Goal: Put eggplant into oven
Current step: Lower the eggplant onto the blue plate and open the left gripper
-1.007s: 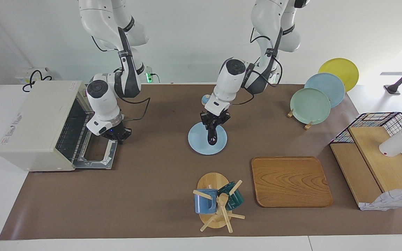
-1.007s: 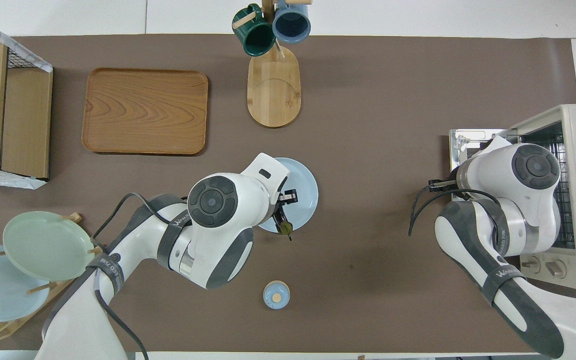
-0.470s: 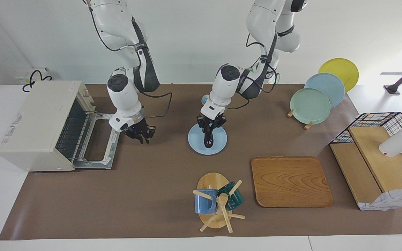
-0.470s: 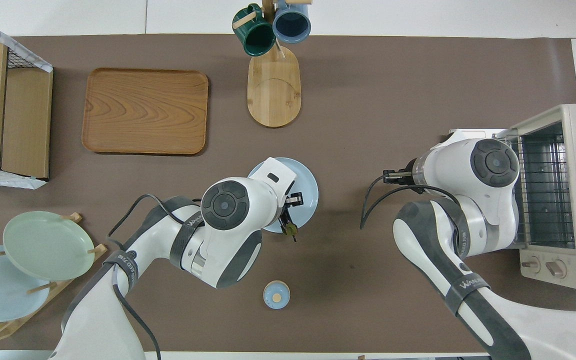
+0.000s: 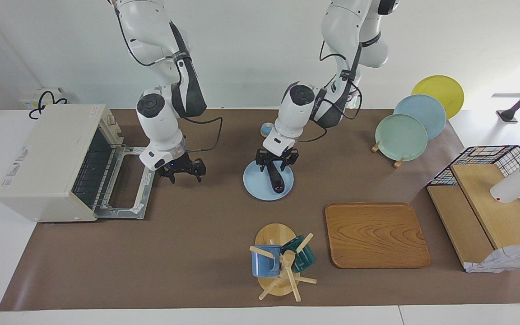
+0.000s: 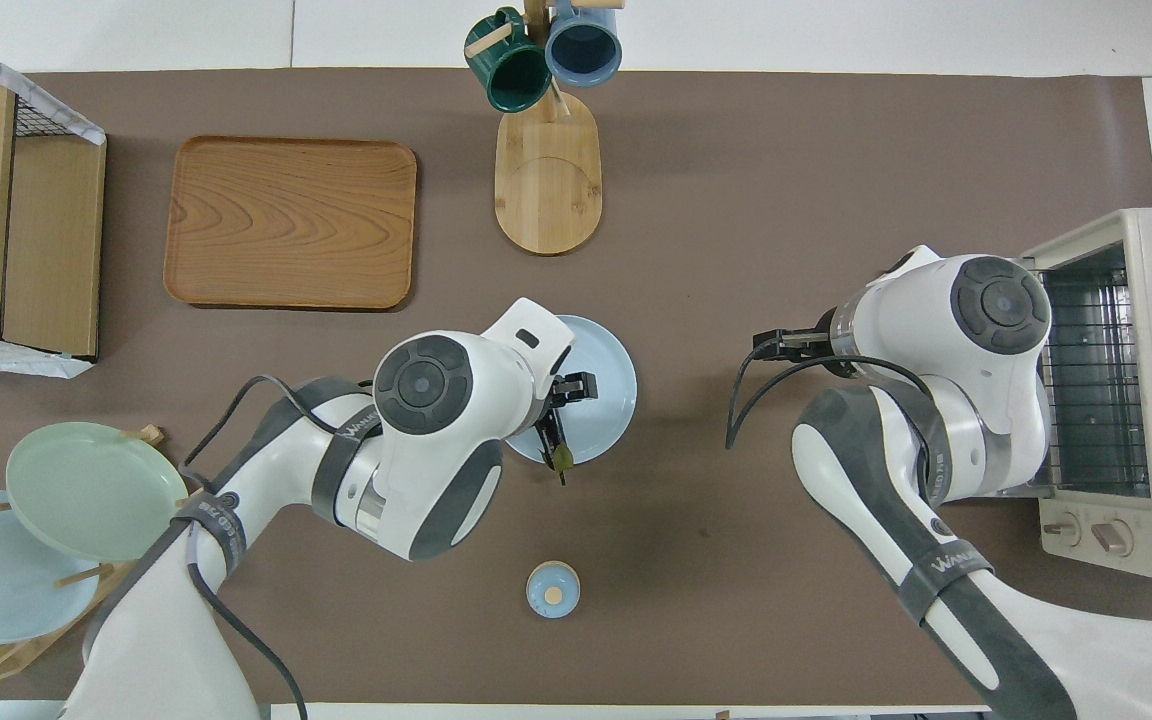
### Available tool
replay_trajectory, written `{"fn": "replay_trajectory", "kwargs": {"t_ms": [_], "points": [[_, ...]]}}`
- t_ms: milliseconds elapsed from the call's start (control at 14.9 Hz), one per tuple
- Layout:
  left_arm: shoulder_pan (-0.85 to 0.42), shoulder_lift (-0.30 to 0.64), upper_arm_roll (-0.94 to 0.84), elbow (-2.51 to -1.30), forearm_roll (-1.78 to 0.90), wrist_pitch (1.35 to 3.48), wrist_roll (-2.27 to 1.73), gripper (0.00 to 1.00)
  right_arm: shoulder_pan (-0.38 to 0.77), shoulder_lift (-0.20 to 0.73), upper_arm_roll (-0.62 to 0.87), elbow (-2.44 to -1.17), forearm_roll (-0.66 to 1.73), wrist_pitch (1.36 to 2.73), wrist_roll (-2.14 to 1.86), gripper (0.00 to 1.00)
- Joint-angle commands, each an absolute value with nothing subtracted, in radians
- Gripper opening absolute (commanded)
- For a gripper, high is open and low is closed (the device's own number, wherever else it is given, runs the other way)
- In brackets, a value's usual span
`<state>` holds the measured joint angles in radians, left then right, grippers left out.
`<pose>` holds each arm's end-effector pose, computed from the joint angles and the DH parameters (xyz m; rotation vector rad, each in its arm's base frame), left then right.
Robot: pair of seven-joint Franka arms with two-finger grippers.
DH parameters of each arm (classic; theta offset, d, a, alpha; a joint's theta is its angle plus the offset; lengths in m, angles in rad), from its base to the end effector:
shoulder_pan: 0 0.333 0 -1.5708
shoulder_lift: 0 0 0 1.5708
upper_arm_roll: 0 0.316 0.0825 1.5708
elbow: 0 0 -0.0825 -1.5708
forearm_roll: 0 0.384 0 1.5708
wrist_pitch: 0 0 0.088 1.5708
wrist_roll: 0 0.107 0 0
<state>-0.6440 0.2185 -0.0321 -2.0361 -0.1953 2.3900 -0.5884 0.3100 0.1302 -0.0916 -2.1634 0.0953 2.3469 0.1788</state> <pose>0.4678 -0.3767 0.3510 2.9404 0.0697 0.0298 0.5453 0.1230 0.3416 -3.0732 0.0373 -0.0640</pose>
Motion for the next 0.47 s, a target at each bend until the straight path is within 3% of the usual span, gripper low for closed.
{"fn": "replay_trajectory", "kwargs": {"t_ms": [0, 269, 403], "points": [[-0.533, 0.118, -0.029, -1.988, -0.216, 2.197, -0.464, 1.0, 0.311, 0.127, -0.095, -2.157, 0.115, 2.332, 0.19, 1.0], [-0.344, 0.055, -0.023, -1.866, -0.204, 1.94, -0.266, 1.0, 0.351, 0.132, -0.087, -2.122, 0.114, 2.324, 0.186, 1.0], [-0.254, 0.012, -0.02, -1.839, -0.195, 1.861, -0.178, 1.0, 0.392, 0.15, -0.074, -2.045, 0.114, 2.275, 0.19, 1.0]]}}
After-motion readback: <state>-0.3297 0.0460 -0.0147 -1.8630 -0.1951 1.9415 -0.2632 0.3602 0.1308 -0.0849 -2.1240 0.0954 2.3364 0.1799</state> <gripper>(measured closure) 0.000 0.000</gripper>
